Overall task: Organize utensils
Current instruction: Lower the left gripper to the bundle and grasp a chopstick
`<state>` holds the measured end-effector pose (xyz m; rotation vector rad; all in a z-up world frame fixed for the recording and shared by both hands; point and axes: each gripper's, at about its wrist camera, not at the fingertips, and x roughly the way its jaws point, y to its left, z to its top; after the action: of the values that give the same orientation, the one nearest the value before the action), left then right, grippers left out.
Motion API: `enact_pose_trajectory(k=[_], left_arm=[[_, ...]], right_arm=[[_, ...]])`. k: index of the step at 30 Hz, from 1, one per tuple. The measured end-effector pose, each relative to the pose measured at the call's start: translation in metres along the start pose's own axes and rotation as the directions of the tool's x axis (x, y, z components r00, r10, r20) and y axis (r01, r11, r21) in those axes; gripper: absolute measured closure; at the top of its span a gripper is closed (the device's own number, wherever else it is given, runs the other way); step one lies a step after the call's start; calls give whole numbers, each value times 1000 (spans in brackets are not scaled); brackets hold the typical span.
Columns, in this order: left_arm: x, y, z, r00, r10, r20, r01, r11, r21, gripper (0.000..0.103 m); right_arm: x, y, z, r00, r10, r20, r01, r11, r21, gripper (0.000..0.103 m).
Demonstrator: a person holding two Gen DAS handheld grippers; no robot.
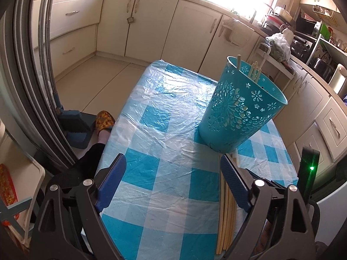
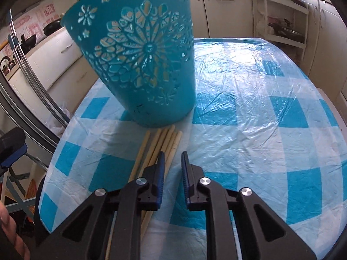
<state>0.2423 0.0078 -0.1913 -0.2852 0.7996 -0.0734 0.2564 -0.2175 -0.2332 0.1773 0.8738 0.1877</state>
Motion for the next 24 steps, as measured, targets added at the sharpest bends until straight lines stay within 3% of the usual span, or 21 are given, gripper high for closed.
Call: enact_pose_trajectory(k=[14, 20, 24], left_arm=[[16, -16, -8, 998, -7, -61, 10, 999, 54, 18], [45, -43, -16, 992, 11, -129, 9, 989, 151, 18], [74, -59, -18, 984, 26, -179, 8, 982, 186, 18]], right_arm=[[-5, -4, -11, 1000, -17, -20, 15, 995, -102, 94], [-10, -10, -14, 999, -1, -40, -6, 987, -160, 94], [-15, -25, -20, 999, 38, -18, -40, 991, -124, 94]])
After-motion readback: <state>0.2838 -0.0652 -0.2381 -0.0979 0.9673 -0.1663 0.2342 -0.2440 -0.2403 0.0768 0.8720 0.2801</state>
